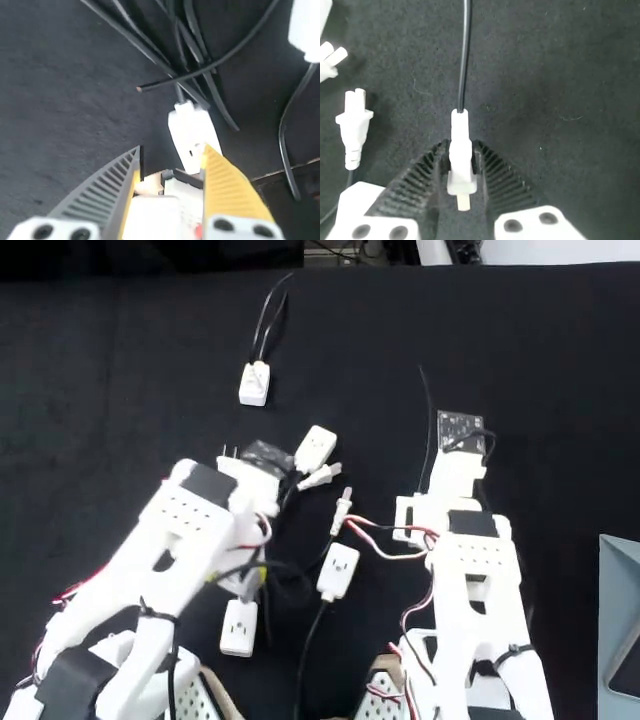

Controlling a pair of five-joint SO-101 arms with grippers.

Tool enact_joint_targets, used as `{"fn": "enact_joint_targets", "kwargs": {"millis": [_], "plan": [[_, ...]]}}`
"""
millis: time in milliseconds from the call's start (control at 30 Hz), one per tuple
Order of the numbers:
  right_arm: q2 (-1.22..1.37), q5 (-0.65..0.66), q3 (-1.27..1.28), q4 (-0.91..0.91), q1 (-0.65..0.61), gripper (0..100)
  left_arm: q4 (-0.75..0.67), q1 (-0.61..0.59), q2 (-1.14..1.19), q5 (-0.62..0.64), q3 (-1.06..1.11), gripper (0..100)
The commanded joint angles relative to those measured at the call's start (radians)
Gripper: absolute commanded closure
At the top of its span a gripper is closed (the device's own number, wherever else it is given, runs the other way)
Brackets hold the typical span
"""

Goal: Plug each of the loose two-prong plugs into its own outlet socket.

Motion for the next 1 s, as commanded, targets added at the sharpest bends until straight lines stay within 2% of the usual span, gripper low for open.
{"fn": "enact_joint_targets", "kwargs": {"millis": [0,100,467,767,967], "plan": [[-0.025,-0.008,-0.005,-0.015,0.011,98.7,-0.041,0.059,0.000,0.014,0.036,80],[-0.024,-0.008,-0.004,-0.015,0.011,98.7,-0.091,0.087,0.000,0.014,0.101,80],[-0.024,-0.008,-0.004,-0.015,0.011,98.7,-0.230,0.073,0.000,0.015,0.220,80],[-0.024,-0.006,-0.004,-0.015,0.011,98.7,-0.244,0.074,0.002,0.015,0.232,80],[-0.024,-0.006,-0.004,-0.015,0.012,98.7,-0.419,0.094,0.002,0.014,0.358,80]]}}
